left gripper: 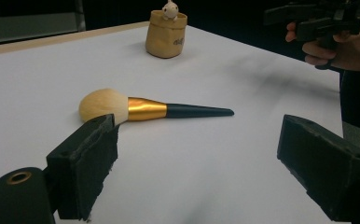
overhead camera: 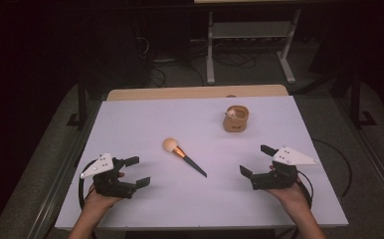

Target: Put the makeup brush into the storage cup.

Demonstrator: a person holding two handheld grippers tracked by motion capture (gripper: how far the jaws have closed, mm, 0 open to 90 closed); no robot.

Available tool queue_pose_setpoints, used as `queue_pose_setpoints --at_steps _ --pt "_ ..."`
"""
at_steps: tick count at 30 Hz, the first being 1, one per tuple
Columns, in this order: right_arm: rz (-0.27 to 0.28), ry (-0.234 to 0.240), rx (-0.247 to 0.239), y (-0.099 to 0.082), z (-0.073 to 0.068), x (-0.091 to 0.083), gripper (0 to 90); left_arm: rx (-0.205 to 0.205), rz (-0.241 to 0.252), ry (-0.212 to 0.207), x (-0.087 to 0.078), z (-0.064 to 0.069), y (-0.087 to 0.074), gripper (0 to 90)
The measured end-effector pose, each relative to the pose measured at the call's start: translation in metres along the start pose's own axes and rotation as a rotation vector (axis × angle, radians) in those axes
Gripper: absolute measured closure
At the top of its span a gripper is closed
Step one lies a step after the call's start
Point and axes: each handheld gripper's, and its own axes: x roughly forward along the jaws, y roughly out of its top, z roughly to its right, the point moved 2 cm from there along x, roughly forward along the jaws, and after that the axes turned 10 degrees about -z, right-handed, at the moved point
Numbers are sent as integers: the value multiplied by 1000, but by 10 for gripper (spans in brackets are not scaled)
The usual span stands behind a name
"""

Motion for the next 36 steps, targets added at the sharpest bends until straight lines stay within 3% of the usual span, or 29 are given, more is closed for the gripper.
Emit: queue_pose_setpoints --at_steps 16,36 --pt "13 10 21 9 5 8 0 -8 9 0 -1 0 0 117" --pt "4 25 7 20 4 22 0 -14 15 0 -1 1 0 108"
